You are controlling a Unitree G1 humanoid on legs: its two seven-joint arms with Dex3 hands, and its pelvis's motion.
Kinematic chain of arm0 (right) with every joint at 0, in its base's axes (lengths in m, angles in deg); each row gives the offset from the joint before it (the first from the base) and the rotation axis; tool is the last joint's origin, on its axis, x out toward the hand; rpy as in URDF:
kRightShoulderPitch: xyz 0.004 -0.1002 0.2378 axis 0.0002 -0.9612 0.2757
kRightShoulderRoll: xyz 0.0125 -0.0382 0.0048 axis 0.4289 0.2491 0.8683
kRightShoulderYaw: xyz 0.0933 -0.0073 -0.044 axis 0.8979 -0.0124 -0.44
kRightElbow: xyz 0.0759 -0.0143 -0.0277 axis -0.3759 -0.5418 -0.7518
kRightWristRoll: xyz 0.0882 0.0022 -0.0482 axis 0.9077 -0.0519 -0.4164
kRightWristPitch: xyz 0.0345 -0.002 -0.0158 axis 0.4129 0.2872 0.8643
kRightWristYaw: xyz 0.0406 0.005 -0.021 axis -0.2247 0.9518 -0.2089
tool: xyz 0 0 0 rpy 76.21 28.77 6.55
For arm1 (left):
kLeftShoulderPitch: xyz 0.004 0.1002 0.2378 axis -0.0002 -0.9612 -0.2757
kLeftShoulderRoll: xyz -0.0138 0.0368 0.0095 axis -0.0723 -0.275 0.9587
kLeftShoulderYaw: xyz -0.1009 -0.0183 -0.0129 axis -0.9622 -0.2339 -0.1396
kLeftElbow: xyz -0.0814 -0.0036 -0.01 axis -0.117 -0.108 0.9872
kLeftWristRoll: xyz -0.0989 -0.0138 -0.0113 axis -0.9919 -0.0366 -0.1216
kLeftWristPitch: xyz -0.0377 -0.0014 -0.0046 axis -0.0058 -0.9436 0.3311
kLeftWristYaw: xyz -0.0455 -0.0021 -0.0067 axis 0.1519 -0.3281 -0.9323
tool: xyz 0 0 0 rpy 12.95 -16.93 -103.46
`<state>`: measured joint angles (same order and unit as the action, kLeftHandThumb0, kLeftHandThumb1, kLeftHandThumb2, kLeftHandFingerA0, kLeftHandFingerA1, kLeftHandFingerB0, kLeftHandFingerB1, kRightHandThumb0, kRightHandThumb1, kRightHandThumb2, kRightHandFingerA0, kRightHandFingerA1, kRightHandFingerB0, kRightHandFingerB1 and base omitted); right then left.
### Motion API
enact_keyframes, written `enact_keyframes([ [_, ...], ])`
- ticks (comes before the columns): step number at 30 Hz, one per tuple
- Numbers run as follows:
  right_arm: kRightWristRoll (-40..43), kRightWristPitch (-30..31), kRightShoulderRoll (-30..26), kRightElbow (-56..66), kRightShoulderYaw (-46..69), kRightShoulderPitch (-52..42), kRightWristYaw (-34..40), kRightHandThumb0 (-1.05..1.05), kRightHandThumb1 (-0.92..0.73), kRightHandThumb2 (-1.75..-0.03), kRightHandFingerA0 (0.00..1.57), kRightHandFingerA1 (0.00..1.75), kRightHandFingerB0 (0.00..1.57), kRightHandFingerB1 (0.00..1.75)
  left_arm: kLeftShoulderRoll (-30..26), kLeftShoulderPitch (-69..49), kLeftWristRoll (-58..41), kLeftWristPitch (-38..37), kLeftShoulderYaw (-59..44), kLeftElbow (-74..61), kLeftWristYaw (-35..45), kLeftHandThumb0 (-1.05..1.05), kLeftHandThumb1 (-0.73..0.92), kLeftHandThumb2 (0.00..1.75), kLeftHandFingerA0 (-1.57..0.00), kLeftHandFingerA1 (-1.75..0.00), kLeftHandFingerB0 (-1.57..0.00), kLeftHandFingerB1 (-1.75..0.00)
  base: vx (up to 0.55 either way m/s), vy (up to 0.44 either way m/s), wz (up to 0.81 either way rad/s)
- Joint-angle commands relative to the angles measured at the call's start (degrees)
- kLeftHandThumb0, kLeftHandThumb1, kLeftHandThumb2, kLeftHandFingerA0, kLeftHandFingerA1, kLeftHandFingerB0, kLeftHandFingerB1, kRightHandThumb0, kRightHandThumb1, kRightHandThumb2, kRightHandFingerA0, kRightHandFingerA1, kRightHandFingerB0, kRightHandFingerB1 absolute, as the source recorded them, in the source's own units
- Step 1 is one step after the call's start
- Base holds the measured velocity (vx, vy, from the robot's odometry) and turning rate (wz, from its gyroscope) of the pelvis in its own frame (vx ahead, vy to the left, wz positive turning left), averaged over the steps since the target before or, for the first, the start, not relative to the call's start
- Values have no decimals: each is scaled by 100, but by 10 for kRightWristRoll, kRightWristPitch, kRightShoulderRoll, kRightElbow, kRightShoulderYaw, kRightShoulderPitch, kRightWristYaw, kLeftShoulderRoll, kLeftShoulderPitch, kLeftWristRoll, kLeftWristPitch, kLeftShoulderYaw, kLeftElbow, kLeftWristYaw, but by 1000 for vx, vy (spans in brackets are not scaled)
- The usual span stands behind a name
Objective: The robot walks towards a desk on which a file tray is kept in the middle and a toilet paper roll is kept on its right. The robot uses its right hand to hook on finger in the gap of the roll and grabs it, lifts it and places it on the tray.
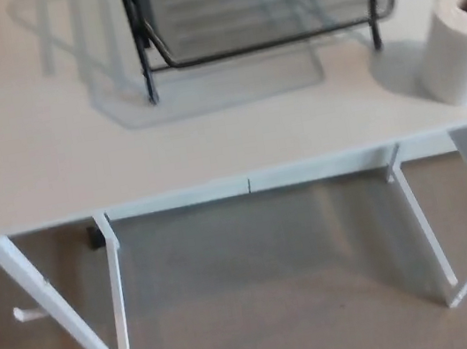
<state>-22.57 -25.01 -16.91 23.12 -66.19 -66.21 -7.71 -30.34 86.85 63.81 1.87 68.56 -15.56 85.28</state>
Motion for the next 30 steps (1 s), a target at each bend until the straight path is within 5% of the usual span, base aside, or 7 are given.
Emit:
enact_keyframes([
  [1, 4, -2, -6, -2, 2, -5, 4, -59, -46, -83, 0, 42, 0, 25, -6, -10, -3, 11, -4, -5, 4, -105, 41, 75, -35, -151, -37, -148, 139, 55, 3],
  [7, 4, -2, -6, -2, 2, -5, 4, -59, -46, -83, 0, 42, 0, 25, -3, -8, -8, 12, -12, 3, 1, -105, 24, 108, -37, -173, -32, -170, 169, -33, 5],
  [9, 5, -2, -6, -2, 2, -5, 4, -59, -46, -83, 0, 42, 0, 25, -5, -11, -3, 2, -8, 2, 8, -105, 43, 76, -37, -154, -40, -152, 191, -69, -49],
  [22, 3, -1, -6, 2, -1, 0, 4, -59, -46, -83, 0, 42, 0, 25, -6, -12, -14, -7, -23, -9, 14, -105, 24, 97, -41, -150, -43, -144, 118, -3, -4],
  [23, 41, 8, -22, -3, 33, 1, -30, -64, -62, -75, 0, 11, 4, 15, -6, -10, -12, -9, -22, -8, 12, -105, 68, 84, -56, -118, -46, -108, 26, 197, 12],
  [28, 107, 65, -51, 18, 113, -3, -112, -60, -73, -63, 0, 27, 0, 16, -6, 0, -15, -19, -27, 5, 19, -105, 70, 84, -54, -119, -44, -110, 59, 113, 2],
  [30, 131, 62, -46, 34, 144, -11, -122, -76, -47, -90, 0, 34, 0, 18, -6, 1, -20, -28, -33, 11, 27, -104, 70, 84, -53, -116, -40, -107, 43, 34, 4],
])
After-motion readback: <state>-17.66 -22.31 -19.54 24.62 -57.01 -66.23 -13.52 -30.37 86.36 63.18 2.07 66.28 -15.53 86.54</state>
